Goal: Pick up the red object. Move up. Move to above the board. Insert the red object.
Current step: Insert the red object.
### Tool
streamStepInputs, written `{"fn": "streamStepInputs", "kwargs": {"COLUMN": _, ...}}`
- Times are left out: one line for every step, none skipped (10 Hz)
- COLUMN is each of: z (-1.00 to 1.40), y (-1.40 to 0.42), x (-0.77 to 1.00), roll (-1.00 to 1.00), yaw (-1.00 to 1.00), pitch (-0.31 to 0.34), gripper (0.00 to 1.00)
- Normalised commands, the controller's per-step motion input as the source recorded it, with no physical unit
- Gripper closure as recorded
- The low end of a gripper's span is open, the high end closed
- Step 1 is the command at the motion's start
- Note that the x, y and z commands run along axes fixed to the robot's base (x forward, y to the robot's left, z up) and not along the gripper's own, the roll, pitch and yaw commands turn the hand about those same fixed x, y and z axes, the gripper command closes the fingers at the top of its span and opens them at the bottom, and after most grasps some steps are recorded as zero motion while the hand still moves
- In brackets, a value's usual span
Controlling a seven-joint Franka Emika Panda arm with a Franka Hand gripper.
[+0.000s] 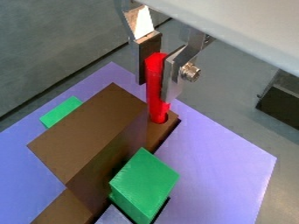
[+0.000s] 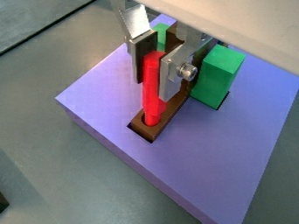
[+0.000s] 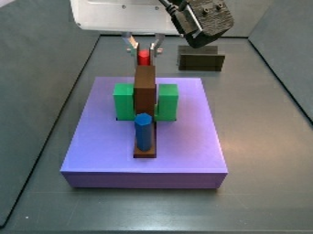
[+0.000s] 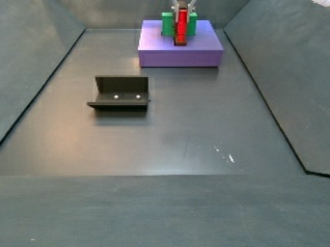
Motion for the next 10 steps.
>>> {"fn": "streamStepInputs", "kwargs": {"z": -0.1, "y": 0.0, "x": 0.0, "roll": 0.06, "yaw": 0.0, "pitch": 0.0, "gripper": 1.0}}
{"fn": "streamStepInputs", "kwargs": {"z": -0.51, "y": 0.25, "x": 0.0, "roll": -0.18, "yaw": -0.15, "pitch": -0.03, "gripper": 1.0}}
{"fn": "streamStepInputs", "kwargs": {"z": -0.48, "y": 0.08, "x": -0.01, "roll": -0.06, "yaw": -0.04, "pitch": -0.063, "gripper": 1.0}}
{"fn": "streamStepInputs", "kwargs": {"z": -0.51, "y": -0.03, "x": -0.06, "roll": 0.03, "yaw": 0.0, "pitch": -0.08, "gripper": 1.0}}
{"fn": "streamStepInputs", "kwargs": {"z": -0.59, "y": -0.07, "x": -0.07, "roll": 0.04, "yaw": 0.0, "pitch": -0.084, "gripper": 1.0}}
{"fn": "streamStepInputs", "kwargs": {"z": -0.69, "y": 0.0, "x": 0.0, "roll": -0.08, "yaw": -0.02, "pitch": -0.056, "gripper": 1.0}}
{"fn": "streamStepInputs", "kwargs": {"z": -0.45, "y": 0.0, "x": 0.07, "roll": -0.33, "yaw": 0.0, "pitch": -0.013, "gripper": 1.0}}
{"fn": "streamStepInputs", "kwargs": {"z": -0.58, "y": 0.41, "x": 0.1, "roll": -0.28, "yaw": -0.25, "pitch": 0.0, "gripper": 1.0}}
{"fn": "streamStepInputs", "kwargs": {"z": -0.53, "y": 0.0, "x": 0.01, "roll": -0.25, "yaw": 0.0, "pitch": -0.036, "gripper": 1.0}}
{"fn": "streamStepInputs", "kwargs": {"z": -0.39, "y": -0.17, "x": 0.07, "roll": -0.26, "yaw": 0.0, "pitch": -0.006, "gripper": 1.0}}
